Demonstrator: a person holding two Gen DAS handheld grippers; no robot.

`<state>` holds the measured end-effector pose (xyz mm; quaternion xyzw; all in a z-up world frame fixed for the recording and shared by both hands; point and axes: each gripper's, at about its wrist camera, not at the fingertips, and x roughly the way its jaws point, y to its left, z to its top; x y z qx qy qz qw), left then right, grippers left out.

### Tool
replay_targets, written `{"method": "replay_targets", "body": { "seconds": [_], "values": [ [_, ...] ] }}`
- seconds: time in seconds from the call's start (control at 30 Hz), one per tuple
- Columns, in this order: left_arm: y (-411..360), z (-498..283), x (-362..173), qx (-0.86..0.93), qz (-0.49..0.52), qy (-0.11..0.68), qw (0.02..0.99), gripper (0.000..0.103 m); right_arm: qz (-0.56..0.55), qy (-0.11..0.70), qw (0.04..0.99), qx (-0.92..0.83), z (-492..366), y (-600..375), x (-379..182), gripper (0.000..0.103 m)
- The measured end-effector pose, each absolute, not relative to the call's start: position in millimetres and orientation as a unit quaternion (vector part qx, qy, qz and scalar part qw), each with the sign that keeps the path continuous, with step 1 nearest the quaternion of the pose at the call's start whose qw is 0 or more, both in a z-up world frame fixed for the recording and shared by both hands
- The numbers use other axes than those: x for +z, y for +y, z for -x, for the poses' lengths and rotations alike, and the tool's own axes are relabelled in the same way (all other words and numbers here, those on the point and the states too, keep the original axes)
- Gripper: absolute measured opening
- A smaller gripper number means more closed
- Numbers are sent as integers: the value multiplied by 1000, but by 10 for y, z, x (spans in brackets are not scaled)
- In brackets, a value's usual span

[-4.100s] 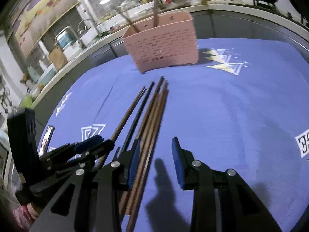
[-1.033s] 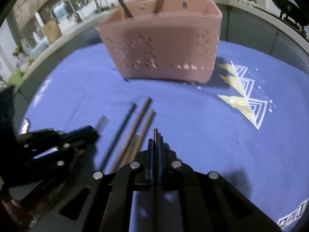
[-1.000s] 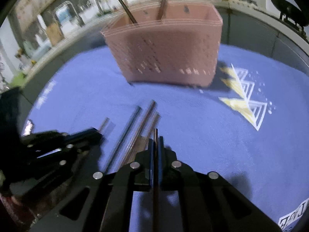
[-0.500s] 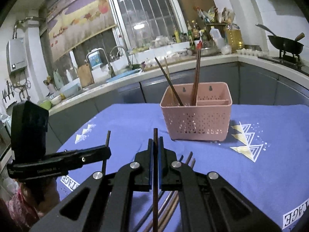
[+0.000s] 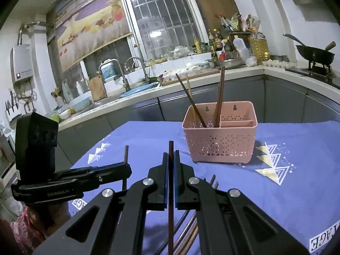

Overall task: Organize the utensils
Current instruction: 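Lift both chopsticks into the pink basket and open both grippers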

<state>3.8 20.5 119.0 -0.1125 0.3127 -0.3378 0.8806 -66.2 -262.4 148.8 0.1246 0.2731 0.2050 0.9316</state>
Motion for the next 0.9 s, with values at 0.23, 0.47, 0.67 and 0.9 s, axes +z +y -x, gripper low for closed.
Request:
{"method": "replay_targets", "body": {
  "seconds": [0.23,0.47,0.67,0.9],
  "values": [
    [160,-366,1985,-354,106,242,897,4,-167,226,936,213,295,-2811,1979,4],
    [8,-854,2703,-304,80,155,937,4,-145,128,966,170,-314,-2853,2730,4],
    [-149,-1283,2680,-254,50,143,955,4,-104,86,986,101,-852,-2797,2806,4],
    [-304,-1636,2299,-254,38,188,948,4,-91,128,983,98,-1251,-2781,2346,4]
  ]
}}
